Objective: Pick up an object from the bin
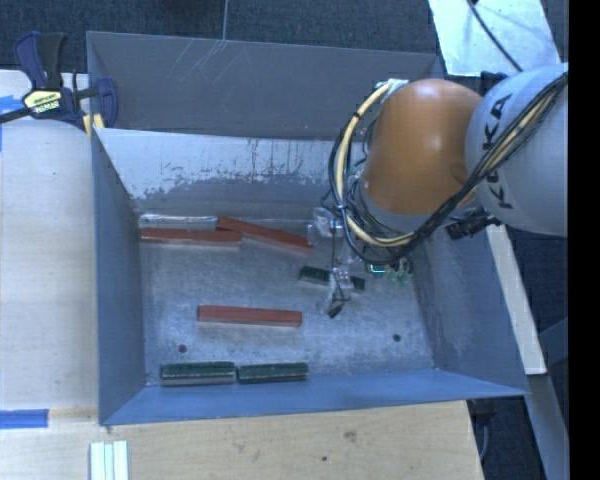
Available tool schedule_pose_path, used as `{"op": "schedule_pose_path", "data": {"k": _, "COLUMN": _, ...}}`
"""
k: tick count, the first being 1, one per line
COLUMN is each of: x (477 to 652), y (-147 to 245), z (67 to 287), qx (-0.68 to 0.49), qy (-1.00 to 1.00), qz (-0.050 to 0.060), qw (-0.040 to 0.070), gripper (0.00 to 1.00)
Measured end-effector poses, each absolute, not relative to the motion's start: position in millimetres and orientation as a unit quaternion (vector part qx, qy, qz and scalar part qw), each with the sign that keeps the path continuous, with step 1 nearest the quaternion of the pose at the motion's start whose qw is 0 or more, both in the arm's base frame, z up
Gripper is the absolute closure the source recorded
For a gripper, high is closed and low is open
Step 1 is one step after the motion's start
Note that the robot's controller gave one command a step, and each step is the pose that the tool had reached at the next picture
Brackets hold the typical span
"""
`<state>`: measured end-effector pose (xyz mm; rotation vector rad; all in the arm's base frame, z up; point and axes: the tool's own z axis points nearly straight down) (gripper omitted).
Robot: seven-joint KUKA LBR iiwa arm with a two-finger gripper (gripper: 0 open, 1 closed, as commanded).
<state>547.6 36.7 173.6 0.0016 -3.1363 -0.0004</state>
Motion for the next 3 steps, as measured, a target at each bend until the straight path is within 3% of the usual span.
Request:
{"op": "schedule_pose_path", "data": {"k": 1, "x": 582.8, "y": -9, "z": 66, "qx": -0.058, "qy": -0.998, "qz": 0.001, "qw": 0.001, "gripper": 0.00}}
{"op": "schedule_pose_path", "data": {"k": 2, "x": 584.6, "y": -7, "z": 72, "qx": -0.058, "qy": -0.998, "qz": 0.000, "qw": -0.003, "gripper": 1.00}}
{"op": "schedule_pose_path", "data": {"k": 3, "x": 575.5, "y": -14, "z": 244, "qx": -0.074, "qy": -0.997, "qz": 0.000, "qw": -0.006, "gripper": 1.00}}
